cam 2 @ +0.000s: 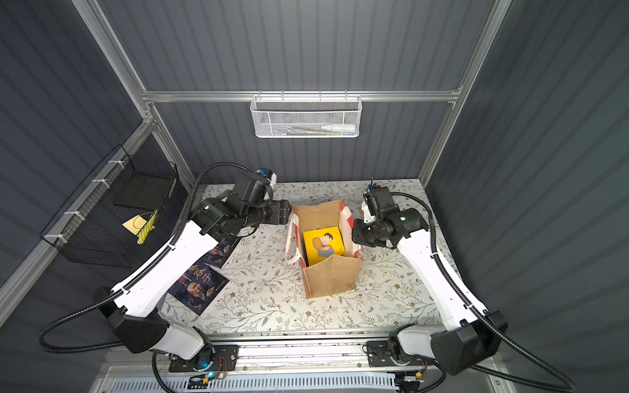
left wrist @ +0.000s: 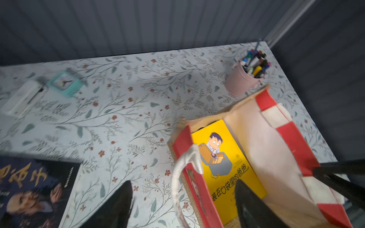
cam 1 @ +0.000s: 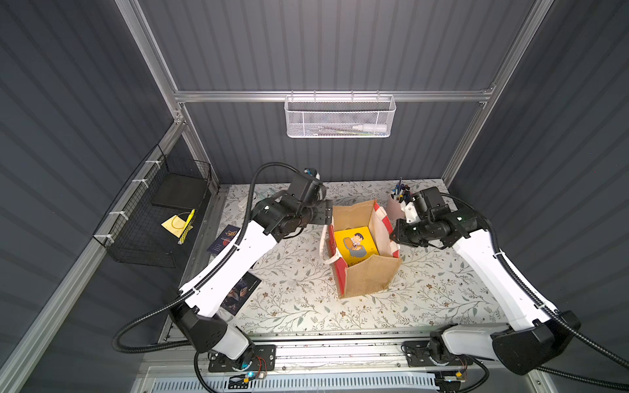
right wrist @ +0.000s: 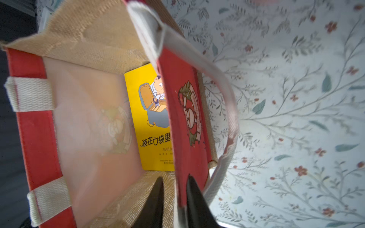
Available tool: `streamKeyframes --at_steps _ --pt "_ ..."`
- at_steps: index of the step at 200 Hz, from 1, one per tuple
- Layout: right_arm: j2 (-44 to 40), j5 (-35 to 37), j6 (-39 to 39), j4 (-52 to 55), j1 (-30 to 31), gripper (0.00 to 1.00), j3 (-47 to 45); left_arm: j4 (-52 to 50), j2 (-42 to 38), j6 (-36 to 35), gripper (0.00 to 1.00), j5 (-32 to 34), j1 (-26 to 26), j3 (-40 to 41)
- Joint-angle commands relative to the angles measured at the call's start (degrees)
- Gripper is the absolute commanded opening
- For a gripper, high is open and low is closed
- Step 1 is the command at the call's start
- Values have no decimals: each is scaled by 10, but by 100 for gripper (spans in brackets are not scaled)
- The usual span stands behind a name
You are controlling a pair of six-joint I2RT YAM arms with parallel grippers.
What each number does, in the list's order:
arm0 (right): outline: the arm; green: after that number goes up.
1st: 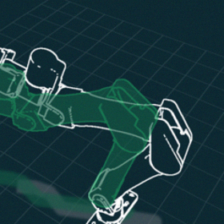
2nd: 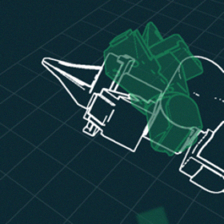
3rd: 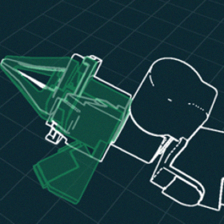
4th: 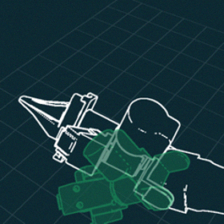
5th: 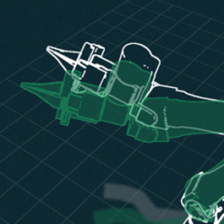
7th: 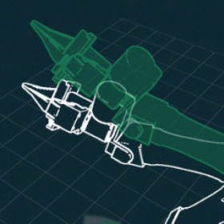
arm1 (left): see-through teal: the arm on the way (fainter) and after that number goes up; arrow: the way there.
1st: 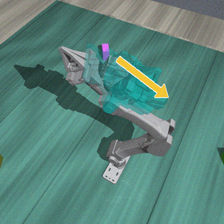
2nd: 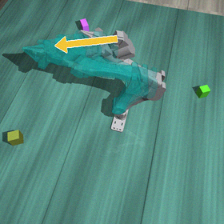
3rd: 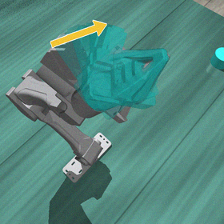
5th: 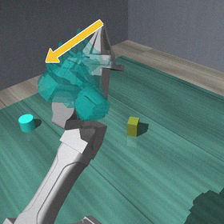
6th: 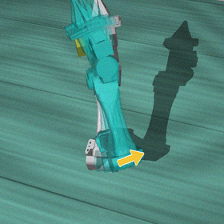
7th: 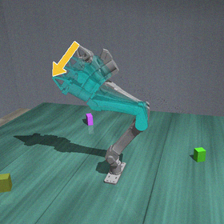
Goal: Put the books into the canvas bag
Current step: Adjust the canvas bag at the center of the board.
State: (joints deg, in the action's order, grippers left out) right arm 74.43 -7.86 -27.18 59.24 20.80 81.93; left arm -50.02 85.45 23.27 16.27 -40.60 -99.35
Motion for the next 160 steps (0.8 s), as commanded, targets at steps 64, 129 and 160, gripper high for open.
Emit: streamKeyframes --at_steps 64,129,160 --pt "87 178 20 41 233 49 207 -97 -52 71 99 30 186 201" --pt "231 168 35 -20 374 55 291 -14 -103 157 99 -22 308 431" --pt "292 126 30 -74 421 56 303 7 -151 175 99 -33 365 505"
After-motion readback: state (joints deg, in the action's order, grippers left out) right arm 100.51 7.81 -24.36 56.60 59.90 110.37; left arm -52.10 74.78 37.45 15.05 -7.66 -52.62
